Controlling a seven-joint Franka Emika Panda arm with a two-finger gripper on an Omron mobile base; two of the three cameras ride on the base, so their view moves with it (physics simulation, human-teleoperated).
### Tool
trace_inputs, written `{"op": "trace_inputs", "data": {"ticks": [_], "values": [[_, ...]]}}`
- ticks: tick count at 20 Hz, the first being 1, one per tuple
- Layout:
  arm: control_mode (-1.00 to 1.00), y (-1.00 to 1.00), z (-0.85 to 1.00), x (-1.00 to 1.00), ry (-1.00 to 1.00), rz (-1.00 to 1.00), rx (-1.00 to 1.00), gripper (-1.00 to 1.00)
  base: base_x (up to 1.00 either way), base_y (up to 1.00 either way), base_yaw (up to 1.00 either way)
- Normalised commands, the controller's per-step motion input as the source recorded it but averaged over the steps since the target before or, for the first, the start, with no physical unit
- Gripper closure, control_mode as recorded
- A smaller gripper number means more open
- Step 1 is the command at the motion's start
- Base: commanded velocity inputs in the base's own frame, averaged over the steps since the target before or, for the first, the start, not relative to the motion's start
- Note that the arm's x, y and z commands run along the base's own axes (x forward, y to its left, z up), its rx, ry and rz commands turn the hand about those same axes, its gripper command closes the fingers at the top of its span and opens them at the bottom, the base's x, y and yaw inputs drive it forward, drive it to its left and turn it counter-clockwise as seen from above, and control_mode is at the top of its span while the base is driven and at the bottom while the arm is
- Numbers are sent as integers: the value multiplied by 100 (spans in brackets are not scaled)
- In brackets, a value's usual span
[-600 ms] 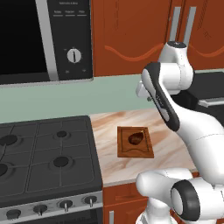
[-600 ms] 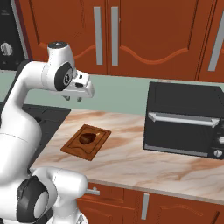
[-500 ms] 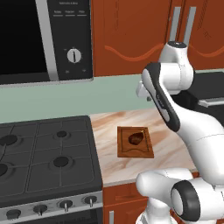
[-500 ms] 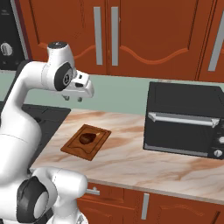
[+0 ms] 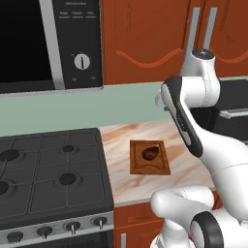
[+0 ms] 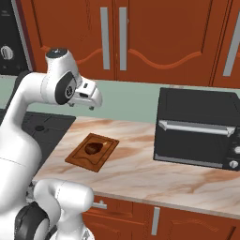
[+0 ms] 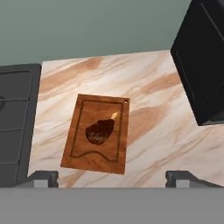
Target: Open the cabinet, retrieve the rolling pin, and place it next to the meat on the cutting board to prepare for tenderizing.
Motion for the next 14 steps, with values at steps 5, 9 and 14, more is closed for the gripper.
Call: {"op": "trace_inputs", "data": {"ticks": [5,9,14], "values": [[-100,-35,22,-57,-32,-19,0,-100,0,0,0],[-100,-29,43,-52,-30,-10,0,-100,0,0,0],[-100,-30,52,-50,-30,0,0,-100,0,0,0]]}}
